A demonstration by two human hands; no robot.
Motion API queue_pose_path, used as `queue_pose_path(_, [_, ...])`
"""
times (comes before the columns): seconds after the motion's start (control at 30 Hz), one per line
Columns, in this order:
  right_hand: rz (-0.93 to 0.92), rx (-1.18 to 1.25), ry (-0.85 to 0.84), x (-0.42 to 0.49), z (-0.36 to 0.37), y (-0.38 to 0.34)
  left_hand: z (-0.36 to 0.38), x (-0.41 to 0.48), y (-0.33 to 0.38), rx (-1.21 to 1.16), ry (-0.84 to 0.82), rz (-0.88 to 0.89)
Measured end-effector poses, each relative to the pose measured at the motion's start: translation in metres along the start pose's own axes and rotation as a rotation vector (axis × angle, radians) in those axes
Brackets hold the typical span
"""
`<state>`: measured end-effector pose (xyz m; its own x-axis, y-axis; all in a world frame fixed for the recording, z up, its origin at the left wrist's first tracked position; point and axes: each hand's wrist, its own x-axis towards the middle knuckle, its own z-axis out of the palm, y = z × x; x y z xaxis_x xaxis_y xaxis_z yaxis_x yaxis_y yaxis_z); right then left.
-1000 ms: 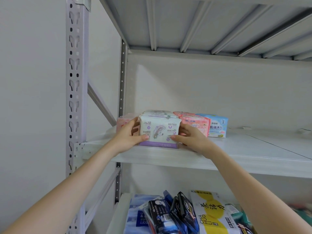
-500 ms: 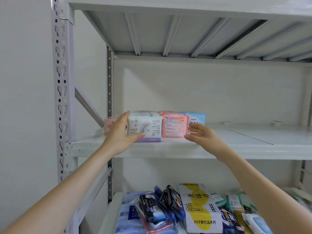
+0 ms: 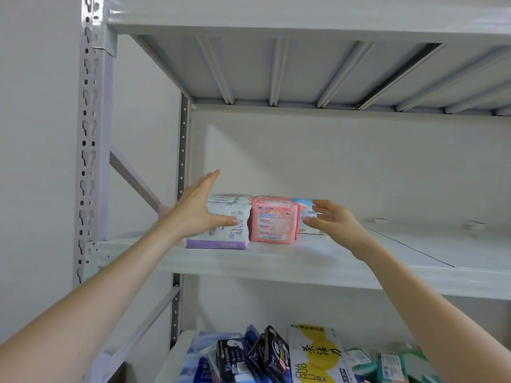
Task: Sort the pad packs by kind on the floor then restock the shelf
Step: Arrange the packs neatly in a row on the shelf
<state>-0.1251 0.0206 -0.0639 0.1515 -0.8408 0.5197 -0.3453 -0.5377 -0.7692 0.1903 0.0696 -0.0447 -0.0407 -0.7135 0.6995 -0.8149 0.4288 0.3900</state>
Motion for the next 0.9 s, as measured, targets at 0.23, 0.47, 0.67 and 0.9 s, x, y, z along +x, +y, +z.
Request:
queue_pose_path(0.23, [-0.089, 0.003, -0.146, 0.009, 0.05, -0.004, 0.003, -0.018, -0.03, -0.117, -0.012, -0.097])
queue_pose_path(0.47, [-0.107, -0.007, -0.201, 0.017, 0.104, -0.016, -0.001, -0.031, -0.069, -0.19, -0.029, -0.153])
queue_pose_path(0.67, [-0.127, -0.013, -0.145, 0.021, 0.126, -0.016, -0.002, -0.026, -0.085, -0.228, -0.132, -0.057])
queue_pose_path(0.9, [-0.132, 0.026, -0.072, 0.023, 0.139, -0.012, -0.005, -0.014, -0.097, -0.308, -0.242, -0.038])
